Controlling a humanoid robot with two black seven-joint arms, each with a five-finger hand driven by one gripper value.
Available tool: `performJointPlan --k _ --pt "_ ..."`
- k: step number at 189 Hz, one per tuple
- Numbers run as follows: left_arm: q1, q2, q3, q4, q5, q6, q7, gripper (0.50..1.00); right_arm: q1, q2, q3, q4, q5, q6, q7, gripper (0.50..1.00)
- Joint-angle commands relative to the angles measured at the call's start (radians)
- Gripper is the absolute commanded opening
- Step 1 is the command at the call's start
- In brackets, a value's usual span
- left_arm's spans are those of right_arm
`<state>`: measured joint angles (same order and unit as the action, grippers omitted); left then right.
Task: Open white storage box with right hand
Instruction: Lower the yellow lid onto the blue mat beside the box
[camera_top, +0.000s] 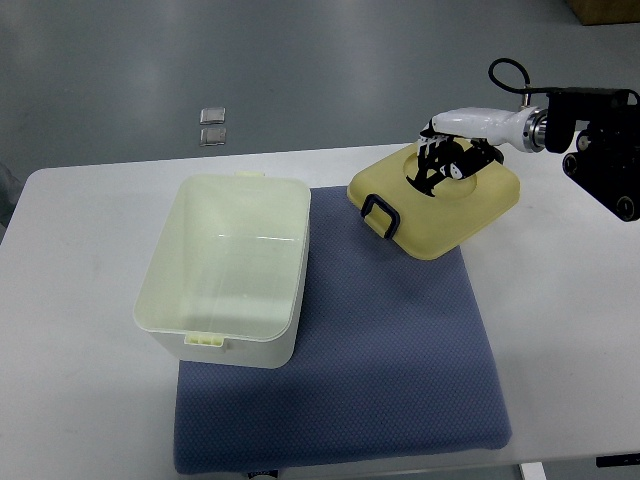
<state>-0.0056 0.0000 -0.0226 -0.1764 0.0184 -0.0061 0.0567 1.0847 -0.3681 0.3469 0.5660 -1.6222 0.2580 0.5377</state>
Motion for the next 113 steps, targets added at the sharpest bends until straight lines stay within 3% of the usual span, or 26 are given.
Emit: performJointPlan --k 1,12,86,113 --pt "-0.001 0.0 0.0 0.0 0.0 0.0 0.0 1.0 -0.023 0.001 -0.005 0.006 -0.002 0.009 0.042 0.5" --pt "-0.001 0.0 0.0 0.0 0.0 0.0 0.0 1.0 -0.023 0.003 -0.026 0.011 -0.002 0.009 0.073 0.5" --pt "0.001 0.0 0.0 0.0 0.0 0.0 0.0 1.0 -0.026 -0.009 -0.077 0.196 -0.001 0.007 0.073 0.5" --pt "0.001 0.0 0.0 0.0 0.0 0.0 0.0 1.0 -0.028 -0.008 -0.105 0.21 -0.002 0.003 0.073 0.5"
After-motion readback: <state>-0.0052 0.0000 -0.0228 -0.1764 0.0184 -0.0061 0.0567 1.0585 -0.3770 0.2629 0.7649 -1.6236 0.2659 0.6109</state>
